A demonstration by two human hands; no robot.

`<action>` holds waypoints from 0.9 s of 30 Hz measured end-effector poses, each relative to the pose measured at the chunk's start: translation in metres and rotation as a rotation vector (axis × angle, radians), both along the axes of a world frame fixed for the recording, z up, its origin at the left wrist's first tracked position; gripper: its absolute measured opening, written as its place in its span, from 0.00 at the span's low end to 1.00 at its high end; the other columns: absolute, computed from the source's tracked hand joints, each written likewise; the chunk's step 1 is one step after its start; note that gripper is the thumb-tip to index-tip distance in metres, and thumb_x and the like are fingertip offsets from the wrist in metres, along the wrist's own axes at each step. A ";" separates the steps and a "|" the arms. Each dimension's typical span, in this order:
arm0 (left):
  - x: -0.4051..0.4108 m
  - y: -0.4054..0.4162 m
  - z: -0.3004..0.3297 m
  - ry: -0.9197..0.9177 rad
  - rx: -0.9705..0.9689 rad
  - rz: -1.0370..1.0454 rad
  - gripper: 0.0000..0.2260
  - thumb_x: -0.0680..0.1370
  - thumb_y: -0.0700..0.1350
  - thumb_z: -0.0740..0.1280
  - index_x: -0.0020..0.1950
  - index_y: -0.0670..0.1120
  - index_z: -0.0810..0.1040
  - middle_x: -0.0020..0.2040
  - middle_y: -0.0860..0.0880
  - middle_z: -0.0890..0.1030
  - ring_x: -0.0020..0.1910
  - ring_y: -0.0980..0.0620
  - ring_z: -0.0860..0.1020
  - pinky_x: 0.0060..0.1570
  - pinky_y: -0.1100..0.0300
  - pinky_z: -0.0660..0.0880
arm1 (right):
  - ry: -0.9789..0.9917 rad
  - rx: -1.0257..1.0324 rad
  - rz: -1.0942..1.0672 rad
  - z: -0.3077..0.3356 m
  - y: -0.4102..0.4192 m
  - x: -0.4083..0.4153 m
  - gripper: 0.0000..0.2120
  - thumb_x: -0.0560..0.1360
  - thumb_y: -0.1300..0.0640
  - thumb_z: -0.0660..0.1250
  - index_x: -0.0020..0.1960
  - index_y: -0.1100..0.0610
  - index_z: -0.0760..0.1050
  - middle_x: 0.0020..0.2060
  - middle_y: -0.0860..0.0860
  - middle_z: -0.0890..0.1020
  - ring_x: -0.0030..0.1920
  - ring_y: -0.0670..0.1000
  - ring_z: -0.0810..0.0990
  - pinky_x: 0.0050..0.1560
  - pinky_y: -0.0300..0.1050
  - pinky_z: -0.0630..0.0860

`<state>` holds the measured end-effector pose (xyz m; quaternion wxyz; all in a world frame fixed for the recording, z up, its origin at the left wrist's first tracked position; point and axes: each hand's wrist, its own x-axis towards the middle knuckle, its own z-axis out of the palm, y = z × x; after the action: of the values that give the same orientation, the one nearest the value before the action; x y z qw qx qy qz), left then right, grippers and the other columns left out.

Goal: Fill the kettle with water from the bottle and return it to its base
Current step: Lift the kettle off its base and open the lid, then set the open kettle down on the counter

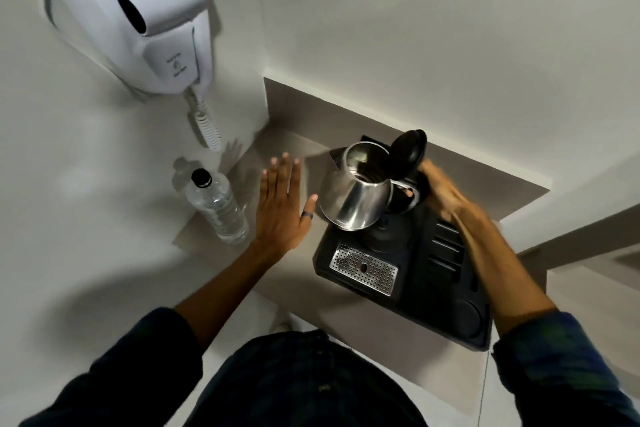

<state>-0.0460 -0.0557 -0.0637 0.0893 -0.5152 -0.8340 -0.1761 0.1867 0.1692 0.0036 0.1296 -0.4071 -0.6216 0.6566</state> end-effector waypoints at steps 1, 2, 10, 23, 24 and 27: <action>-0.004 -0.004 -0.002 -0.004 0.005 0.012 0.36 0.84 0.60 0.56 0.85 0.40 0.53 0.85 0.38 0.51 0.85 0.40 0.46 0.83 0.49 0.37 | 0.014 -0.014 0.019 0.001 -0.004 -0.014 0.30 0.62 0.24 0.73 0.53 0.44 0.88 0.57 0.52 0.89 0.61 0.54 0.86 0.65 0.55 0.78; -0.011 -0.011 -0.005 -0.008 0.008 0.022 0.36 0.84 0.60 0.57 0.85 0.40 0.52 0.85 0.39 0.51 0.85 0.40 0.46 0.84 0.49 0.38 | 0.032 -0.027 0.034 0.001 -0.009 -0.030 0.31 0.63 0.25 0.74 0.55 0.46 0.88 0.58 0.53 0.89 0.62 0.56 0.86 0.66 0.56 0.78; -0.025 -0.041 -0.021 -0.008 -0.039 0.011 0.37 0.83 0.59 0.58 0.85 0.39 0.53 0.85 0.39 0.52 0.85 0.43 0.48 0.84 0.47 0.46 | -0.049 0.010 0.062 -0.014 -0.036 -0.104 0.20 0.79 0.37 0.66 0.40 0.49 0.88 0.39 0.49 0.89 0.43 0.48 0.87 0.52 0.50 0.78; -0.026 -0.049 -0.027 -0.076 0.017 -0.025 0.36 0.83 0.57 0.60 0.85 0.39 0.54 0.85 0.41 0.53 0.85 0.44 0.46 0.84 0.50 0.43 | -0.199 0.048 0.329 -0.028 -0.048 -0.134 0.27 0.69 0.27 0.66 0.47 0.49 0.88 0.46 0.47 0.90 0.53 0.54 0.86 0.59 0.51 0.77; -0.025 -0.047 -0.026 -0.092 0.022 -0.047 0.36 0.83 0.56 0.60 0.85 0.40 0.53 0.86 0.42 0.52 0.85 0.44 0.45 0.84 0.50 0.43 | -0.198 0.063 0.339 -0.028 -0.046 -0.134 0.27 0.69 0.28 0.66 0.51 0.48 0.87 0.50 0.47 0.90 0.56 0.54 0.85 0.61 0.51 0.77; -0.017 -0.035 -0.020 -0.093 0.014 -0.145 0.35 0.83 0.55 0.60 0.85 0.42 0.51 0.86 0.44 0.51 0.86 0.43 0.44 0.84 0.46 0.46 | -0.149 0.192 0.229 -0.033 -0.044 -0.133 0.29 0.73 0.37 0.69 0.69 0.49 0.74 0.63 0.53 0.79 0.66 0.58 0.79 0.60 0.47 0.76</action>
<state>-0.0635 -0.0905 -0.0841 0.0413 -0.5648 -0.7965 -0.2118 0.0539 0.1253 -0.0299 0.0457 -0.3668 -0.7318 0.5726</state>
